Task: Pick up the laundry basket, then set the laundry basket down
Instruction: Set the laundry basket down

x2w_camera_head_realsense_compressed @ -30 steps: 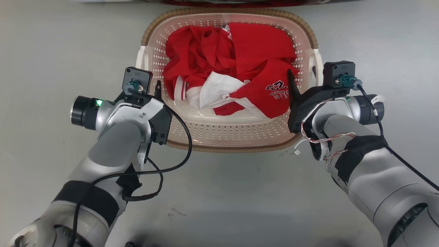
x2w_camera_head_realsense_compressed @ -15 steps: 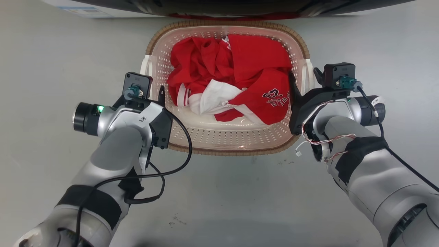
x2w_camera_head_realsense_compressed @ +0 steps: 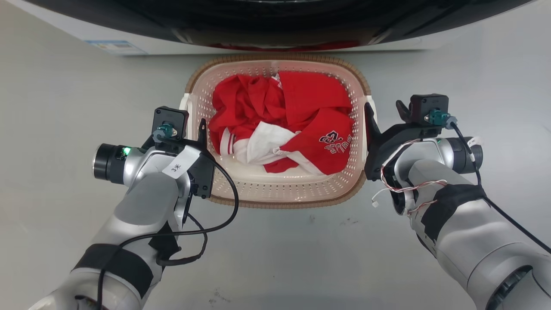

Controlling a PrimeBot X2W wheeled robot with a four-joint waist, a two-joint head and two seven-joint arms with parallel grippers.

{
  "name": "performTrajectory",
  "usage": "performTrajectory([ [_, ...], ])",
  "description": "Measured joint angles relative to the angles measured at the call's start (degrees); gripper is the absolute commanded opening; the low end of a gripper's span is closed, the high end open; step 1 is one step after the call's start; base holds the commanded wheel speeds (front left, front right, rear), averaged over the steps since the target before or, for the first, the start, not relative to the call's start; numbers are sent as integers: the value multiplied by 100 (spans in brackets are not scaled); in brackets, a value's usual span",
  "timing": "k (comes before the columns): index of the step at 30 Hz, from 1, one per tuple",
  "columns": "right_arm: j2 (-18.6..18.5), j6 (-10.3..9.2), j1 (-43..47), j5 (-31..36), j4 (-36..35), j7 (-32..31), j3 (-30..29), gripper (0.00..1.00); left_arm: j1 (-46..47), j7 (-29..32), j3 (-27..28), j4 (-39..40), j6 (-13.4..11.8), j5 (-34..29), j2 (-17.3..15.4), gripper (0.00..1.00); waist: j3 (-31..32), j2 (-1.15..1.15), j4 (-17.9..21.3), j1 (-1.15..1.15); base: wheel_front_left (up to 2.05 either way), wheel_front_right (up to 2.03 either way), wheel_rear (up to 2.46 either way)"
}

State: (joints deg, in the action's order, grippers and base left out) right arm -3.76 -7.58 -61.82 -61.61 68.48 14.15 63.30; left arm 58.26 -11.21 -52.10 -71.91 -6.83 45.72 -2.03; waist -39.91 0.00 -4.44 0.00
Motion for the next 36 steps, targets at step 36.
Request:
performTrajectory([
  [36,-466,0,2445,1058,-1546,12,-1471,100,-2626,-309,948,2161,-23,-433,-582,100,2979,-1,215,-1,0,0,0],
])
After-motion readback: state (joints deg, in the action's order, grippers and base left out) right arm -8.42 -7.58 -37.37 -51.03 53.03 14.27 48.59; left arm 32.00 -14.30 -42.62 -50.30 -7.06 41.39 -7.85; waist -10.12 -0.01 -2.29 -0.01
